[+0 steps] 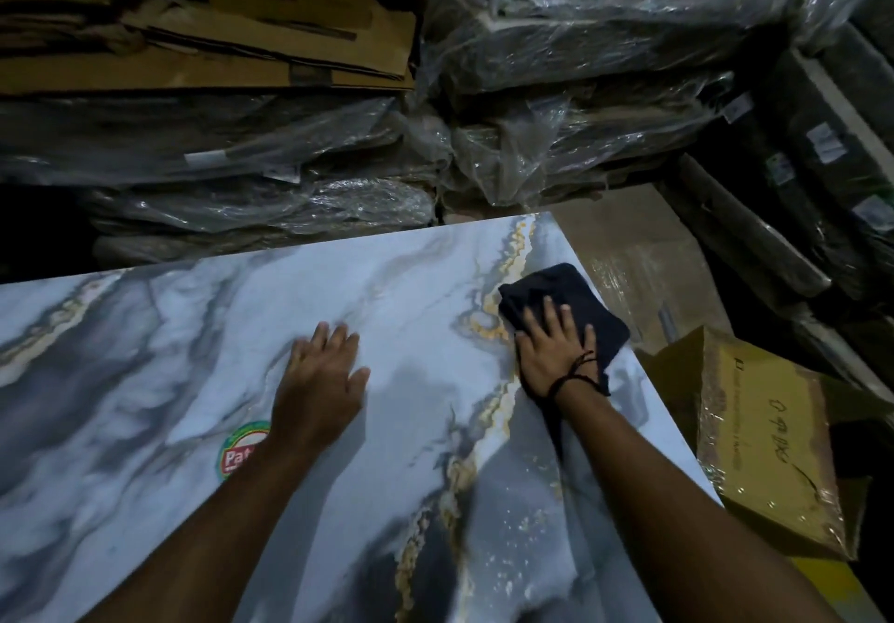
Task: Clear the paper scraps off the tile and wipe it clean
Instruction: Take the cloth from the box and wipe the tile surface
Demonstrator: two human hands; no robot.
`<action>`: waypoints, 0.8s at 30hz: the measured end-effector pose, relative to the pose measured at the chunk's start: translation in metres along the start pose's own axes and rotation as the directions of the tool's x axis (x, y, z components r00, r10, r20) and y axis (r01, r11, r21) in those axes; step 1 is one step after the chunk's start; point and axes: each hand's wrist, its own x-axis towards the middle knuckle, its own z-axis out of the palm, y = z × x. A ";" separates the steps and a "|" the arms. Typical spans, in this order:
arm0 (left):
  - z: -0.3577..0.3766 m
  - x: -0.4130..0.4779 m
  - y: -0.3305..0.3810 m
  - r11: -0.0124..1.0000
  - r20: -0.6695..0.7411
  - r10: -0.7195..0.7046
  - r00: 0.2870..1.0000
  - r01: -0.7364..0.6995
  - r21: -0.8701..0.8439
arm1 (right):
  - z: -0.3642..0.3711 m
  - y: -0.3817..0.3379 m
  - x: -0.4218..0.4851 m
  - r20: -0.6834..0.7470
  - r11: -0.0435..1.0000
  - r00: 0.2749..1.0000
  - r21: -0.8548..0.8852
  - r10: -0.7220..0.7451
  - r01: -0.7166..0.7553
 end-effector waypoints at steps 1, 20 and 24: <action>0.000 -0.012 -0.005 0.999 0.031 -0.030 0.999 0.029 0.037 | 0.000 -0.007 0.001 0.003 1.000 1.000 0.021 0.023 -0.023; 0.012 -0.039 -0.008 0.996 0.006 -0.072 0.997 0.072 0.056 | 0.018 -0.057 -0.058 0.018 0.993 0.992 -0.004 -0.121 0.121; 0.018 -0.038 -0.010 0.993 -0.007 -0.104 0.995 0.104 0.054 | 0.039 -0.110 -0.103 -0.026 0.912 0.912 -0.041 -0.409 0.408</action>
